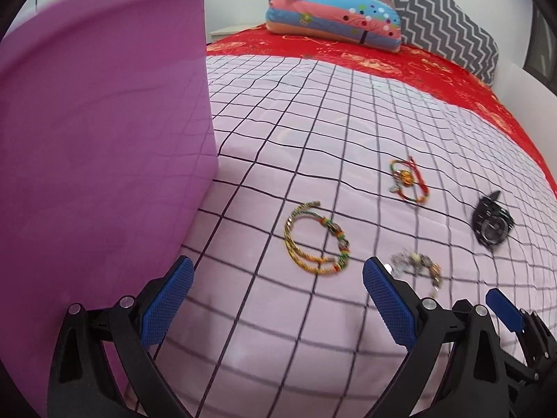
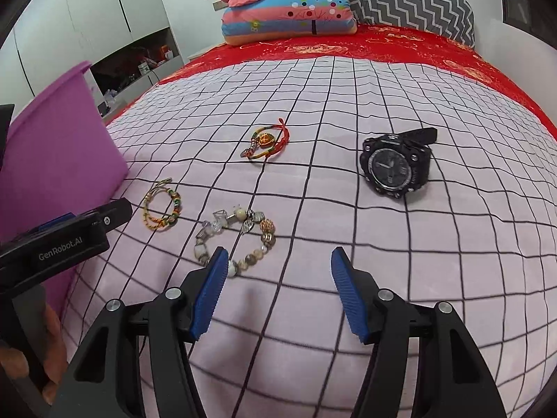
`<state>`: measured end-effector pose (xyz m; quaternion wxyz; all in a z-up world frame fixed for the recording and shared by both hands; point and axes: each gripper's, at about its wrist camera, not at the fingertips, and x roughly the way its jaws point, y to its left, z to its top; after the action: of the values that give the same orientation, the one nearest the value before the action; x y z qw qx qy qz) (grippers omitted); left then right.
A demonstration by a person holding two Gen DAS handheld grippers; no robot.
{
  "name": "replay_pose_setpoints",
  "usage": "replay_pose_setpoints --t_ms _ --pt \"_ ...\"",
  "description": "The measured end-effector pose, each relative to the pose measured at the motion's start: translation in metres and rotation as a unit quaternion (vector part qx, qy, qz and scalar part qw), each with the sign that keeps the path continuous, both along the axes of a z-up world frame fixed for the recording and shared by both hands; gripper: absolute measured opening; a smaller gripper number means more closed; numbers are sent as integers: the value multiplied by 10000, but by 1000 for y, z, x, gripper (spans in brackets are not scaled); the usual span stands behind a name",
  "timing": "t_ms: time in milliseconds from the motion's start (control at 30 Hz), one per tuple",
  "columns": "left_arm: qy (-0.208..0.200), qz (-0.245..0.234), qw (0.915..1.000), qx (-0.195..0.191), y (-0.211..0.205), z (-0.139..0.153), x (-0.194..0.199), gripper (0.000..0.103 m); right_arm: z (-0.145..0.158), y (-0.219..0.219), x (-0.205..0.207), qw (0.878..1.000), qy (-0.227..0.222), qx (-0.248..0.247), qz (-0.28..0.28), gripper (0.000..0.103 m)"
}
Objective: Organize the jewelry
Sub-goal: 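Move both open tools back over the bracelets on the bed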
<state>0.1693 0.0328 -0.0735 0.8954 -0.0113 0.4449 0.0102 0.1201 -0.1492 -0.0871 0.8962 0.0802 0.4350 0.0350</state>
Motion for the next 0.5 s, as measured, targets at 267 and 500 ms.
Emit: replay_pose_setpoints --t_ms 267,500 --pt "71 52 9999 72 -7 -24 26 96 -17 6 27 9998 96 -186 -15 59" --pt "219 90 9997 71 -8 -38 38 96 -24 7 36 9991 152 -387 2 59"
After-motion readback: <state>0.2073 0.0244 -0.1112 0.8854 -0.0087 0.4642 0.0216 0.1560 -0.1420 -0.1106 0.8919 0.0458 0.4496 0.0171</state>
